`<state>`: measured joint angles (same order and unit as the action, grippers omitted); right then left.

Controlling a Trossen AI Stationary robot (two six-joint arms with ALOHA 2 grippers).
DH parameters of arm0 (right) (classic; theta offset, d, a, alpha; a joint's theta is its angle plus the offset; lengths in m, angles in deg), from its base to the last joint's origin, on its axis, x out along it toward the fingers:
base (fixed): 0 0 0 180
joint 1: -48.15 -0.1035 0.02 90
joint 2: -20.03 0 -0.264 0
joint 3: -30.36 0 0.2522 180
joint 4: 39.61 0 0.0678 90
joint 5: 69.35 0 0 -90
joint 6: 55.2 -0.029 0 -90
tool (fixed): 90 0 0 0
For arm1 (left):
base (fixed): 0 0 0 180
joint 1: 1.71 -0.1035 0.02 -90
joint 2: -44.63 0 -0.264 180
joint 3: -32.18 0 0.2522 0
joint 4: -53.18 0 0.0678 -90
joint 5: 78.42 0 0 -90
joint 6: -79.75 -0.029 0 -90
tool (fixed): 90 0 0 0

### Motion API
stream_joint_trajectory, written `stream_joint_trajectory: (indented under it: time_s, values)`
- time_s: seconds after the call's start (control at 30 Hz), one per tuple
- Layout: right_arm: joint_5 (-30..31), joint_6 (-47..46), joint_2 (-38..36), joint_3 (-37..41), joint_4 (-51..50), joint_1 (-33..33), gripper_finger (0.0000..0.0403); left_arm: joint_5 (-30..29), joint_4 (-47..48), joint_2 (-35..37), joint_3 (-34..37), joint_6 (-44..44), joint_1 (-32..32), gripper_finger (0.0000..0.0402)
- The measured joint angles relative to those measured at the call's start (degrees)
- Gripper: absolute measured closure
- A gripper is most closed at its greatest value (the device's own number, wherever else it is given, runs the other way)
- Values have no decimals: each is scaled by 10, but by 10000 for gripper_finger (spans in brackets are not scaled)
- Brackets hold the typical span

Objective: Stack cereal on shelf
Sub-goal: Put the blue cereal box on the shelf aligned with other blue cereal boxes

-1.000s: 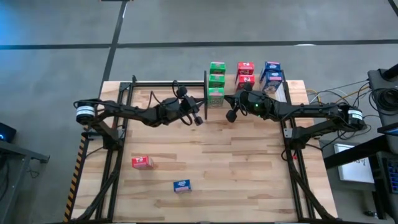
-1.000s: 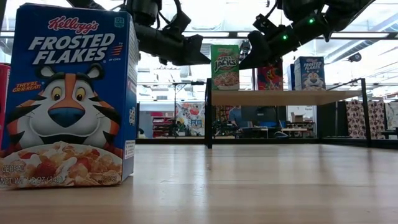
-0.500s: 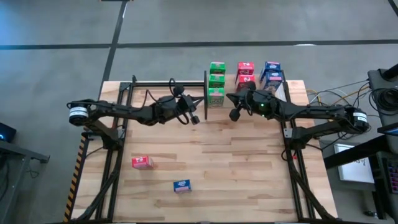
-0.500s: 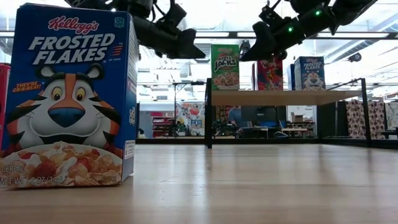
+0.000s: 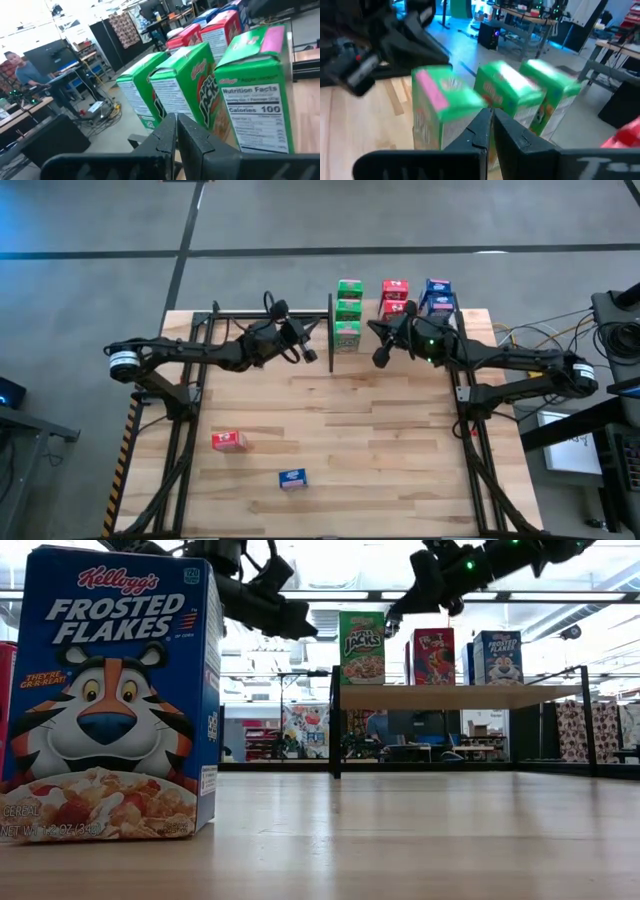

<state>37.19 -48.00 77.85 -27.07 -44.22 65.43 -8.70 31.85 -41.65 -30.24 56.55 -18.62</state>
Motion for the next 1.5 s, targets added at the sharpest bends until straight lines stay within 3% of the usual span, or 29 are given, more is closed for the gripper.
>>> stream_joint_trajectory:
  time_s: [0.27,0.57,0.83,1.1,1.2,1.3,1.5]
  values:
    - [0,3,45,-142,-172,45,390,3,0,-3,0,1,-2,401]
    - [-2,-3,149,-312,-351,109,391,3,1,-3,0,1,-2,401]
    - [-2,11,211,-407,-444,126,391,3,7,-3,0,1,-1,401]
    - [-6,6,153,-394,-464,119,391,3,62,34,1,2,16,401]
    - [-38,-5,118,-372,-464,103,391,3,95,63,1,2,32,401]
    - [-82,-33,88,-347,-463,72,391,3,147,100,1,2,57,401]
    - [-91,-70,62,-295,-442,-43,391,3,269,171,1,44,137,401]
